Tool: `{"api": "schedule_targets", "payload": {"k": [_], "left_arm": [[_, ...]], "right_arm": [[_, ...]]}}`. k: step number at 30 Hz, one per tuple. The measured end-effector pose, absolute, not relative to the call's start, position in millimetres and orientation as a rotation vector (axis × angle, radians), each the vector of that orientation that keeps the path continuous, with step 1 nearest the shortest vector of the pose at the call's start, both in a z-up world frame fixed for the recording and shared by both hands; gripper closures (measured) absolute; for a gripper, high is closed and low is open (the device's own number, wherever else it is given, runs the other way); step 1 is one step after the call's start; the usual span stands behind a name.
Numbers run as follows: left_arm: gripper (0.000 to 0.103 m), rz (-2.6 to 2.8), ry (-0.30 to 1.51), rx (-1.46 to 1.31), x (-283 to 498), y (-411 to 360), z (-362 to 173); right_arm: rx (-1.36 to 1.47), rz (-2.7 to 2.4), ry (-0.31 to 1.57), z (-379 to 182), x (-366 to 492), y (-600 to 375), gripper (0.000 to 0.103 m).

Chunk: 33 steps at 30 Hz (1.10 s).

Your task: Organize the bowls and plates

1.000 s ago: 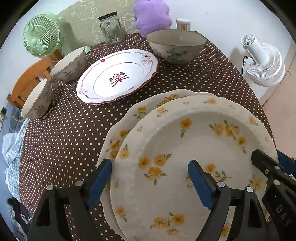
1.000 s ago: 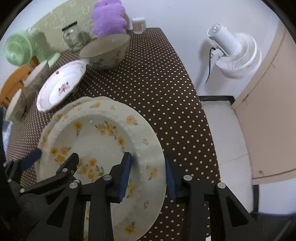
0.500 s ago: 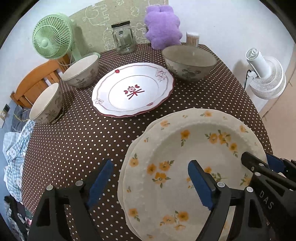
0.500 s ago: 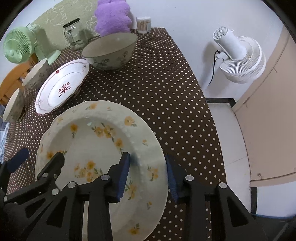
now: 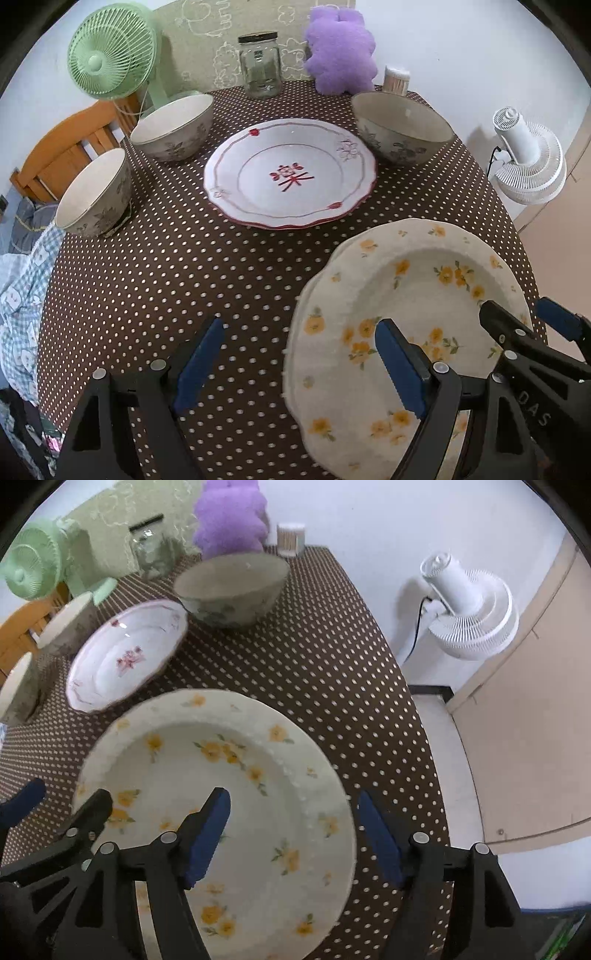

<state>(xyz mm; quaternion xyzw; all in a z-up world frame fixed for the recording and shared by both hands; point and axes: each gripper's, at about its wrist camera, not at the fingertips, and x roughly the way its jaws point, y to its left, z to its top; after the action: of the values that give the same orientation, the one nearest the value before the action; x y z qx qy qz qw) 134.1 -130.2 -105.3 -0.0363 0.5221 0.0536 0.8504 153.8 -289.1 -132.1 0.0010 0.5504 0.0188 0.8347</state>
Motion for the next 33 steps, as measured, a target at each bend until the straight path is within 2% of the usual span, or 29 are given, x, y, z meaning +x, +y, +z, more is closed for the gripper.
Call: {"api": "schedule_targets", "payload": {"k": [17, 22, 33], "left_arm": [[0.020, 0.056, 0.984, -0.065, 118, -22, -70], [0.025, 0.039, 0.975, -0.057, 124, 3, -69], [0.025, 0.038, 0.962, -0.115, 162, 18, -67]], "right_arm": [[0.098, 0.036, 1.054, -83, 129, -192, 0.031], [0.116, 0.006, 1.044, -79, 128, -159, 0.031], [0.139, -0.001, 1.027, -74, 160, -143, 0.032]]}}
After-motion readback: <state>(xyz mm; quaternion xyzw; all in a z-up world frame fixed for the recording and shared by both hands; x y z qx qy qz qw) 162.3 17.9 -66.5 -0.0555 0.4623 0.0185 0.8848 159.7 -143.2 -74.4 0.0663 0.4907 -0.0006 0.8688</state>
